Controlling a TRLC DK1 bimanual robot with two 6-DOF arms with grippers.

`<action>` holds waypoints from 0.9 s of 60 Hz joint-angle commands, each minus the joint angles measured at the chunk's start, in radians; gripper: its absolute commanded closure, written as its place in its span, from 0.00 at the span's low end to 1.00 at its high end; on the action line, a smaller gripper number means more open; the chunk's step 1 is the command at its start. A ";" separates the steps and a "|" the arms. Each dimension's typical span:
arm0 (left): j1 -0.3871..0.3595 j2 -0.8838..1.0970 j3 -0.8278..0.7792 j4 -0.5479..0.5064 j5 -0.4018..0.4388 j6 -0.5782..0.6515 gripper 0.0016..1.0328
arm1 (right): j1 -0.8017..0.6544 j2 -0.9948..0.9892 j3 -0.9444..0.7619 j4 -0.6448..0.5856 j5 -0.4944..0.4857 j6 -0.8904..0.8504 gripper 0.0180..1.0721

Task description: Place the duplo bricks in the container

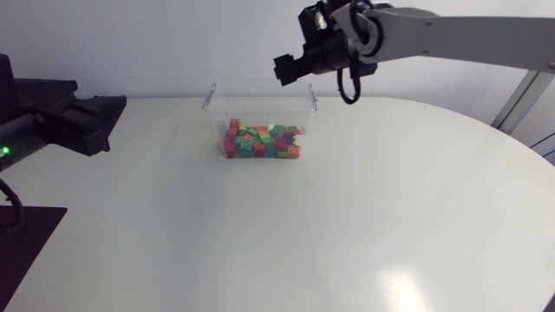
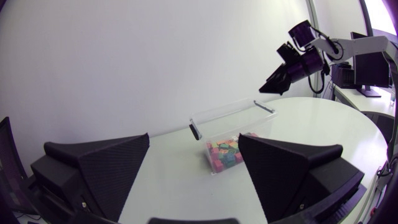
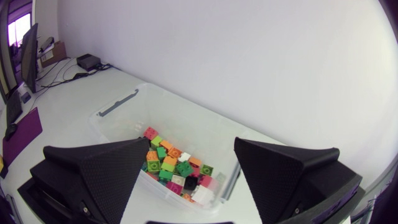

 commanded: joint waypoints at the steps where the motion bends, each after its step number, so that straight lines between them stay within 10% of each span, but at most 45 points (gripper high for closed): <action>1: 0.016 -0.036 -0.036 -0.011 -0.010 0.016 0.04 | -0.024 -0.122 -0.112 0.042 0.035 -0.010 0.04; 54: 0.085 -0.503 -0.308 -0.023 0.001 0.062 0.04 | -0.138 -1.171 -0.984 0.062 0.361 -0.125 0.04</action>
